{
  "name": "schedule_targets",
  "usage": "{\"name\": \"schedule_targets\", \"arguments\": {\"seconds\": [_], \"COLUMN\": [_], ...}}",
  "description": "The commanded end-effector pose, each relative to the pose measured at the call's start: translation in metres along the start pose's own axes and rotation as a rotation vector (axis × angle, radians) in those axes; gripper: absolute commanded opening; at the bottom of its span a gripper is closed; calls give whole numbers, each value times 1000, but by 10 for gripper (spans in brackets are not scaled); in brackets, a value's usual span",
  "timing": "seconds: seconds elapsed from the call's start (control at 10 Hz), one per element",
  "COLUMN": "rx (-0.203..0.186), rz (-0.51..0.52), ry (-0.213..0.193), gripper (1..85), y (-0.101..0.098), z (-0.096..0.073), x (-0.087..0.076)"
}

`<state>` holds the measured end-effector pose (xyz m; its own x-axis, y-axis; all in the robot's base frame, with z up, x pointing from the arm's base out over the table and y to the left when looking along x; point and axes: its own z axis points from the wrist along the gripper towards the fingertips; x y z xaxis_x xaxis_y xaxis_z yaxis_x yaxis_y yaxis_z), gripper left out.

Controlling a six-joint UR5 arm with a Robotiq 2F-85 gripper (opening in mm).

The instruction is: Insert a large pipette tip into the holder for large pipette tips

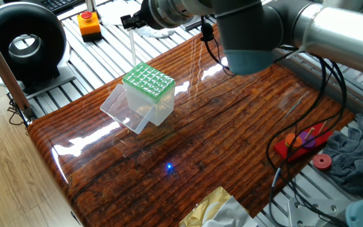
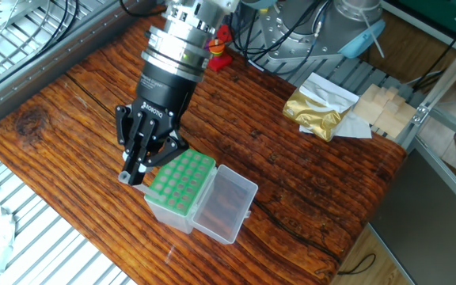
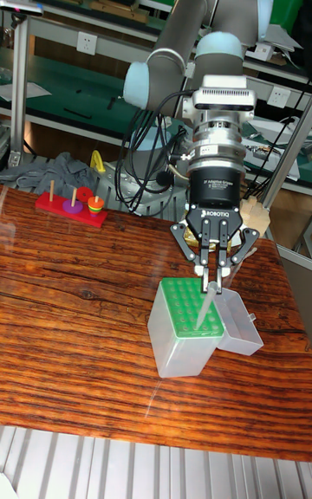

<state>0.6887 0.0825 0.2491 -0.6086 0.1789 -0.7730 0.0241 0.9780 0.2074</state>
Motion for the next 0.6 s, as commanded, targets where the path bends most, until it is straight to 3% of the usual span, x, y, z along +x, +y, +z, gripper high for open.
{"name": "schedule_targets", "arguments": {"seconds": [0.0,0.2,0.5], "rx": [-10,-21,9], "rz": [6,0,-39], "ry": [-10,-8,114], "gripper": [10,10,37], "y": [-5,-9,-19], "z": [7,10,5], "x": [5,14,45]}}
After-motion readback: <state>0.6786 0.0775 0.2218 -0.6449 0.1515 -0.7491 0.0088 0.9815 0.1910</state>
